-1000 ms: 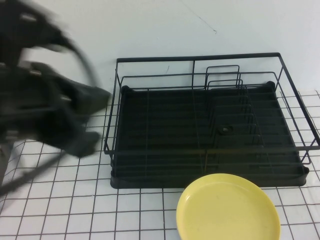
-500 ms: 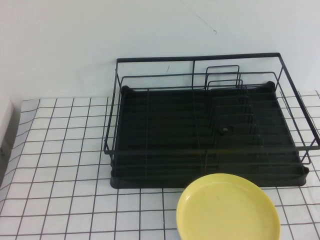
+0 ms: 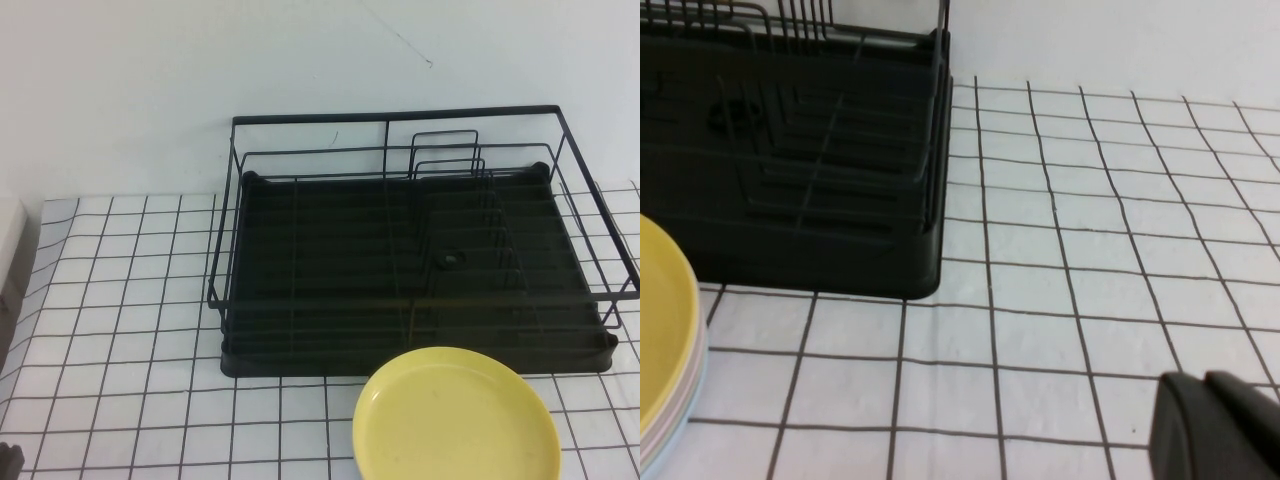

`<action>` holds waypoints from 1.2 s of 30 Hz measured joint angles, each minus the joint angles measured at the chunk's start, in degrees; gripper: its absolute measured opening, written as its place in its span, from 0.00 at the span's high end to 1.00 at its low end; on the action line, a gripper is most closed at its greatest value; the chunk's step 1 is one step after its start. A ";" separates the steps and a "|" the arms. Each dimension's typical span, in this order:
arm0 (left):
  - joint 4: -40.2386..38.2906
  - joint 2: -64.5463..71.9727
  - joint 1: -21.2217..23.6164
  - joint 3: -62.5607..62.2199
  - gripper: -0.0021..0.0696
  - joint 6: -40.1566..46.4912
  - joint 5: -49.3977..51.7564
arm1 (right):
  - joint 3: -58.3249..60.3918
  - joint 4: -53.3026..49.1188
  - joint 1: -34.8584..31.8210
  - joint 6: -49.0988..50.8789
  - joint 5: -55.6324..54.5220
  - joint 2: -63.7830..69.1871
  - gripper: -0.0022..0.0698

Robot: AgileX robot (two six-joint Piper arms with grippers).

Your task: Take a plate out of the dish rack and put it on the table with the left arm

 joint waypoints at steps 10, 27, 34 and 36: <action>1.98 -2.92 4.65 0.00 0.97 3.10 9.40 | 0.00 0.12 0.00 0.00 0.00 0.00 0.97; -9.68 -3.04 4.72 -0.01 0.97 -5.63 4.96 | 0.00 0.21 0.00 0.00 0.00 0.00 0.97; 5.24 -3.04 4.12 -0.01 0.97 -8.94 6.30 | 0.00 0.21 0.00 0.00 0.00 0.00 0.97; 10.07 -3.04 4.12 -0.01 0.97 -11.76 9.80 | 0.00 0.21 0.00 0.00 0.00 0.00 0.97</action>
